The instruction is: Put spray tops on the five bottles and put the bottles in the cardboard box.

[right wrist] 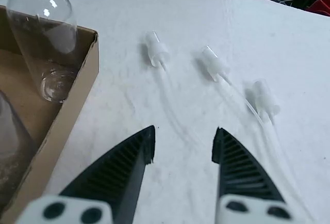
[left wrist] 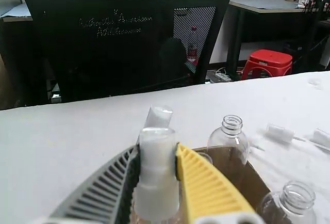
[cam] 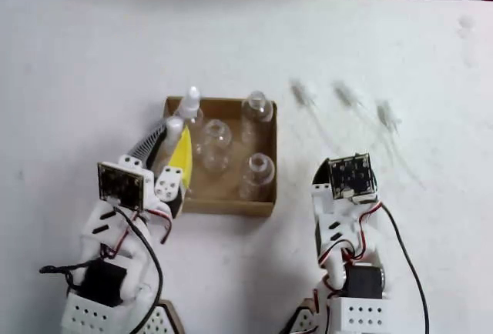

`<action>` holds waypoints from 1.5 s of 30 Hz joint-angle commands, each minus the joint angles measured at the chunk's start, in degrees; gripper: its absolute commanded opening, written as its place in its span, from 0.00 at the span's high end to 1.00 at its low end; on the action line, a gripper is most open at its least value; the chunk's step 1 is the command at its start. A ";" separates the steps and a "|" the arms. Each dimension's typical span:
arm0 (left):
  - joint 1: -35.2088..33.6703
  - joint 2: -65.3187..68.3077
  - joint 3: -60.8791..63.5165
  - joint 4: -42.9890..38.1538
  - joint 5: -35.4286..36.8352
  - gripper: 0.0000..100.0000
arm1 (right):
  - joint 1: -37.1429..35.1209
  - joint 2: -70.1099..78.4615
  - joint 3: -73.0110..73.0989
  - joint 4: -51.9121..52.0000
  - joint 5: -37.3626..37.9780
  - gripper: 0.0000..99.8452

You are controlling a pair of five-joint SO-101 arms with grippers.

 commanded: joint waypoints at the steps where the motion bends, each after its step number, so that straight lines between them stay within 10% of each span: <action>1: -0.13 -0.84 -1.58 2.55 0.88 0.98 | -0.04 -0.40 0.35 -1.27 0.62 0.84; 37: -2.77 -0.84 -11.60 16.79 0.88 0.97 | 0.04 -0.40 0.35 -1.19 0.62 0.84; 45: -3.21 -0.84 -8.70 15.56 2.20 0.73 | 0.04 -0.40 0.35 -1.19 0.62 0.84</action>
